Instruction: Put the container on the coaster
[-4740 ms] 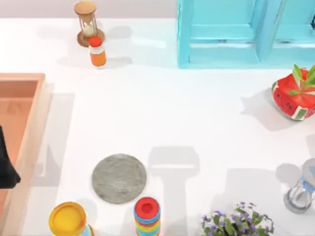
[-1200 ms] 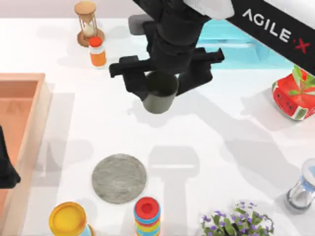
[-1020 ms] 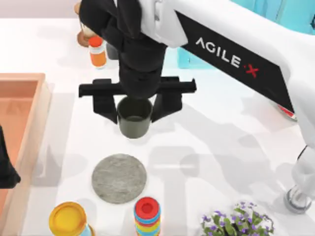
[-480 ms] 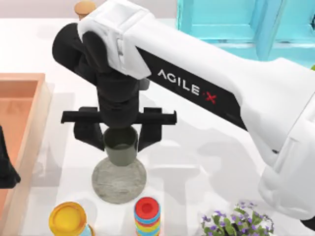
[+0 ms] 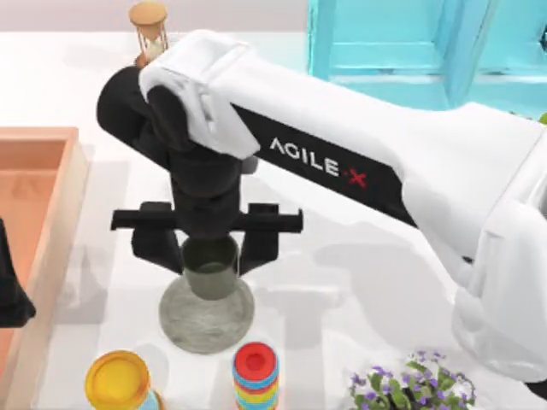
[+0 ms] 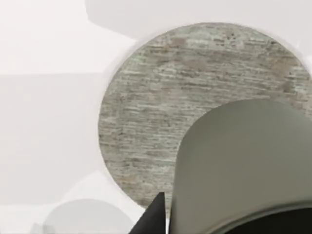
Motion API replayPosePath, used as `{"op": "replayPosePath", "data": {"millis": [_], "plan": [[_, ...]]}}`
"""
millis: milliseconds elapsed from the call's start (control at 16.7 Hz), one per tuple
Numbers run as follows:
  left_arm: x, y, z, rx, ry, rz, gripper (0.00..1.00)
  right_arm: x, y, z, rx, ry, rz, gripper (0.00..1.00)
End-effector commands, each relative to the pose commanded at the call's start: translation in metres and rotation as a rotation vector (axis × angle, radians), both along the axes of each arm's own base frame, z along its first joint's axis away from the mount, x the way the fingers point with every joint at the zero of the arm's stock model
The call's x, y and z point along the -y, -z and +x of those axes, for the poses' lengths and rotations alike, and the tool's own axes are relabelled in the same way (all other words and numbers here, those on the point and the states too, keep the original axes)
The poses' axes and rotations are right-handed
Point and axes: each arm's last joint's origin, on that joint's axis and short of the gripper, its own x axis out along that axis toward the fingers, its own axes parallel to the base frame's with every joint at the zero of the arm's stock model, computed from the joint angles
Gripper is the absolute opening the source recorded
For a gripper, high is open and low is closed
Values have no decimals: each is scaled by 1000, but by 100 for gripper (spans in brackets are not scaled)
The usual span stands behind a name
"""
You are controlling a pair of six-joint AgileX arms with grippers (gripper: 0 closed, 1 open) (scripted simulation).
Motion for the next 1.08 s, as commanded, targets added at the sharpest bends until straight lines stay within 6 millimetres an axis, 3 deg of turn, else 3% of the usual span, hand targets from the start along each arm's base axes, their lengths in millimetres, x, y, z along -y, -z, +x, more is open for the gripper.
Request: {"op": "replayPosePath", "data": {"millis": [300, 600, 1080], "plan": [[0, 0, 0, 0, 0, 0, 100, -1, 34, -3, 0, -4, -1, 0], [0, 0, 0, 0, 0, 0, 100, -1, 37, -3, 0, -4, -1, 0], [0, 0, 0, 0, 0, 0, 100, -1, 37, -3, 0, -4, -1, 60]]}}
